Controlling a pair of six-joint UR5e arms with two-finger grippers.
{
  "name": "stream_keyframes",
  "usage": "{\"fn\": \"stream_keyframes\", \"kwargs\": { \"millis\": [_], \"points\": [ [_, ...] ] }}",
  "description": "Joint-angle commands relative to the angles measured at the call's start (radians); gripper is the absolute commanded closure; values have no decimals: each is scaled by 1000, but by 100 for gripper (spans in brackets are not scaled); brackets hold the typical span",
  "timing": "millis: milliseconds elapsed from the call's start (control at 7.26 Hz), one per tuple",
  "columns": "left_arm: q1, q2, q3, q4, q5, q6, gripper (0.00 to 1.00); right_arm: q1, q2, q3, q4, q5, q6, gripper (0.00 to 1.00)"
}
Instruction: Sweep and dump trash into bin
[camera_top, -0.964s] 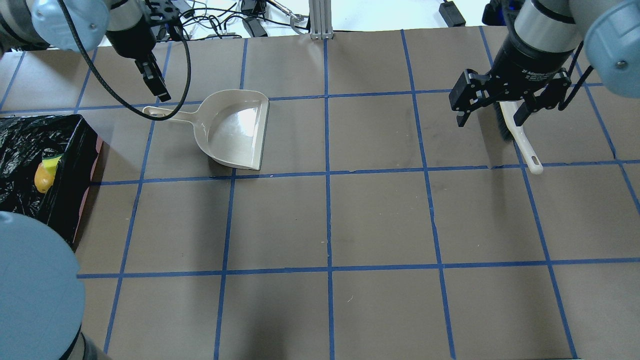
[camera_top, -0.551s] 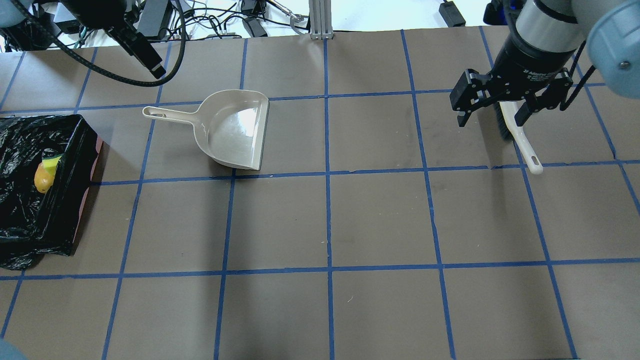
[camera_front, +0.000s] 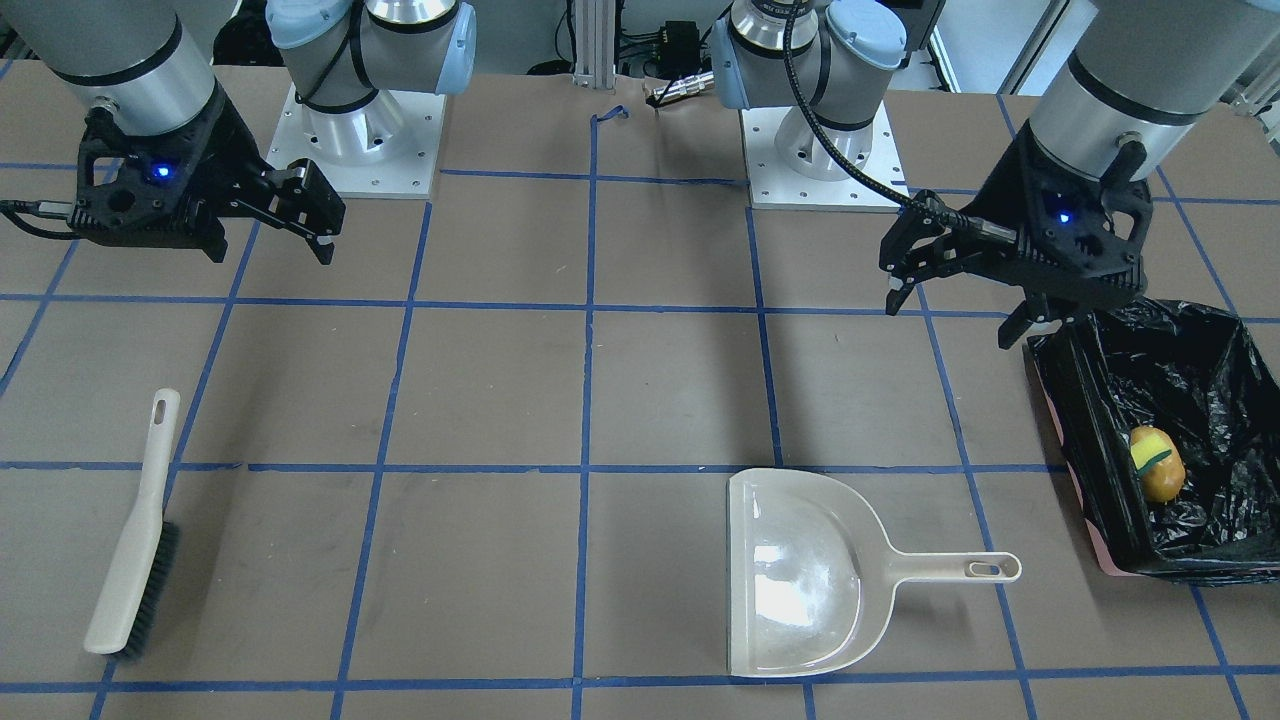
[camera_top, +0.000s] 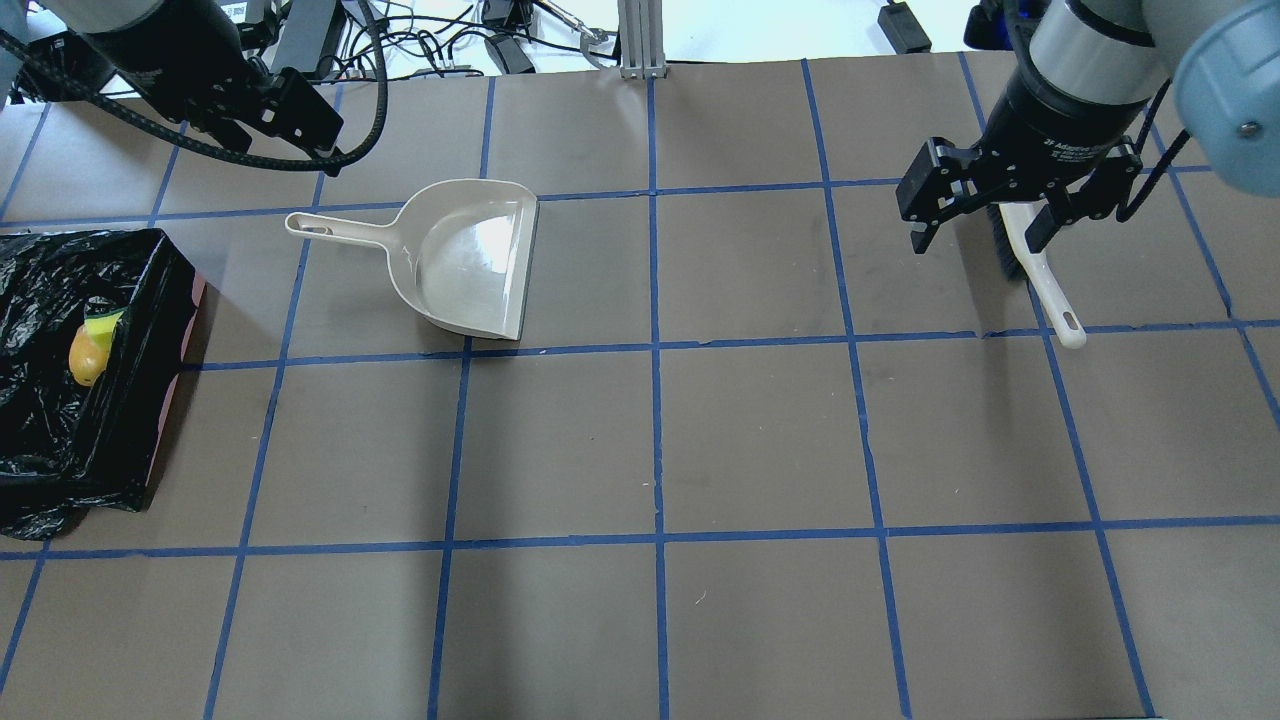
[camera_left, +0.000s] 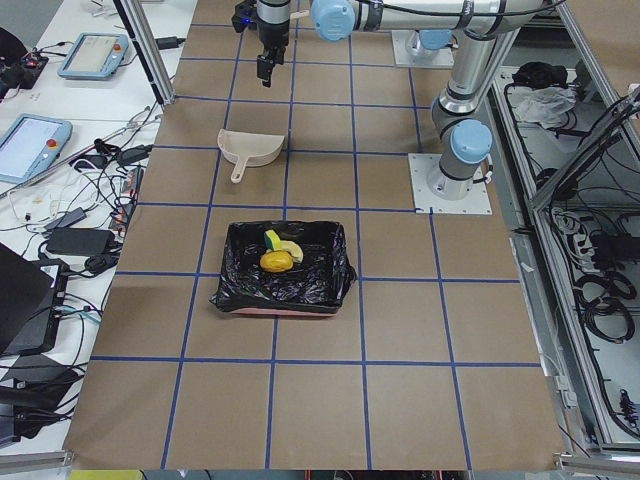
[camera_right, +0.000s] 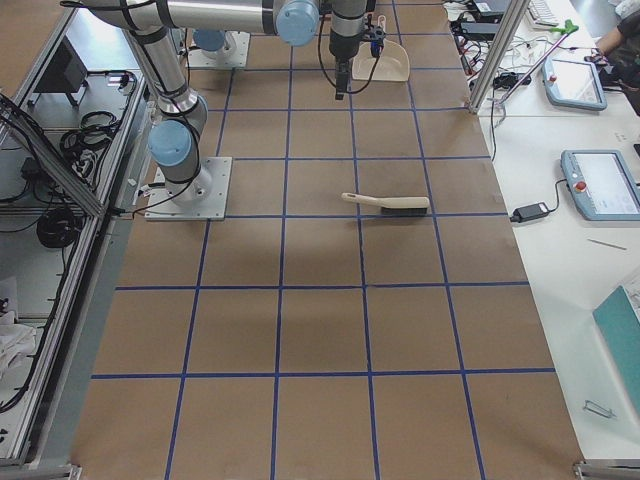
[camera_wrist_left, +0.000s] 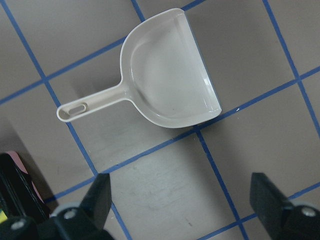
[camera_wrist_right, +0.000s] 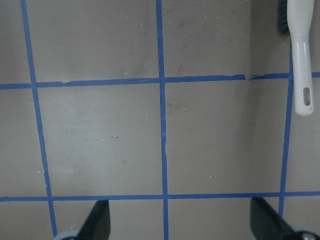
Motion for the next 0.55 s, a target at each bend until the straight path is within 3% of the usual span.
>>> {"fn": "stream_keyframes", "kwargs": {
  "millis": [0,413],
  "points": [
    [-13,51,-77,9,1,-287,0,-1,0,0,-2,-9,-2,0],
    [-48,52,-80,-5,24,-392,0,8,0,-8,-3,8,-3,0]
  ]
}}
